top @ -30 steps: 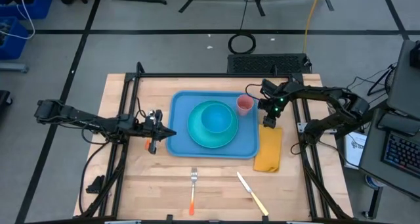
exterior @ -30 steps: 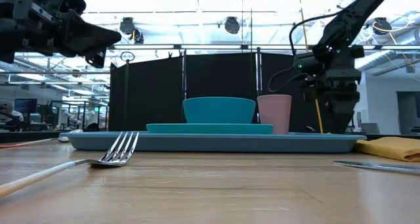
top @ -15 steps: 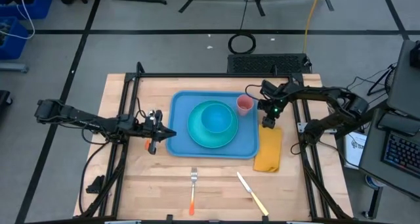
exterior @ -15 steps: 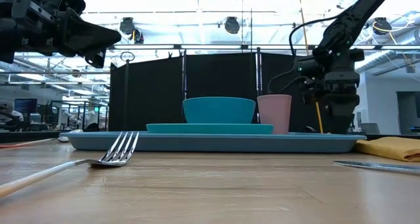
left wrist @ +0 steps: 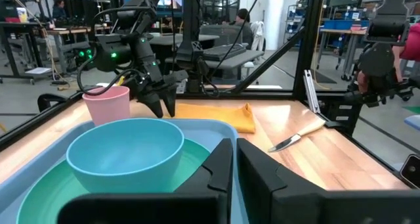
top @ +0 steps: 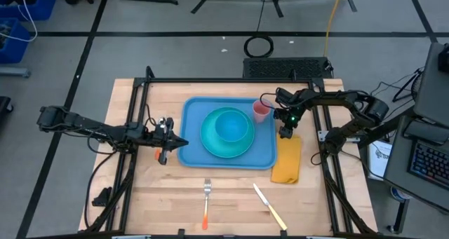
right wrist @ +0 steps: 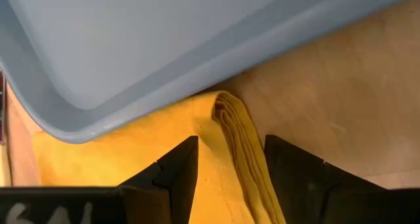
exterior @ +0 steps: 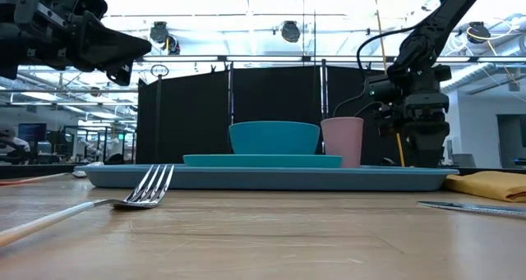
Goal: Set up tray
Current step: Put the yellow napkin to the left of the green plate on the blue serving tray
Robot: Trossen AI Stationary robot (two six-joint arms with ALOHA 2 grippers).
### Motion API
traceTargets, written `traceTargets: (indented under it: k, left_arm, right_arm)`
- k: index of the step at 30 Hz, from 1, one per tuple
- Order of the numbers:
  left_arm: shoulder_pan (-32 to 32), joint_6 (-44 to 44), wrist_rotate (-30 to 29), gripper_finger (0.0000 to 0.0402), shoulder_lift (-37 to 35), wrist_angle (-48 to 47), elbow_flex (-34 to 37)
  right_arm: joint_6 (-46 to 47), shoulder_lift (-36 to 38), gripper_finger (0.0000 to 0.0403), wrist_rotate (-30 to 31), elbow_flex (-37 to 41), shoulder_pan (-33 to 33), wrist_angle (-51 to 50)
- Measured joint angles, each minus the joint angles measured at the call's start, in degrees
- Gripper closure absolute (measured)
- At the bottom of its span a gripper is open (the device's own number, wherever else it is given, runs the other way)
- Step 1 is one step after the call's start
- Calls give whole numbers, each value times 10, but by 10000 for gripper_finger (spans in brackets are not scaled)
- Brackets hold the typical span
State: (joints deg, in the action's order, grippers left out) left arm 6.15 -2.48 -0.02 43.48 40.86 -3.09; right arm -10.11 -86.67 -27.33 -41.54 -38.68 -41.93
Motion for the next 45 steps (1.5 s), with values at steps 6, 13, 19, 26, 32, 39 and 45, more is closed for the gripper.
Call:
traceTargets:
  k: [6,13,19,26,32,39,45]
  left_arm:
    - [0,0,0,373,0,0,0]
    - [0,0,0,397,0,-1,0]
    - [0,0,0,383,0,-1,0]
    - [0,-3,-1,365,0,-2,0]
    - [0,-5,-3,365,0,-2,0]
    - [0,-6,-16,364,0,-4,0]
    - [0,-6,-16,364,0,-4,0]
  right_arm:
    - [-2,0,244,6,0,16,0]
    - [-10,-1,335,12,1,23,1]
    - [-11,-3,393,-14,4,26,-4]
    - [-6,4,400,1,3,33,-4]
    - [4,45,402,8,3,47,-5]
    - [21,109,402,34,3,62,-6]
    - [36,145,402,36,3,79,-6]
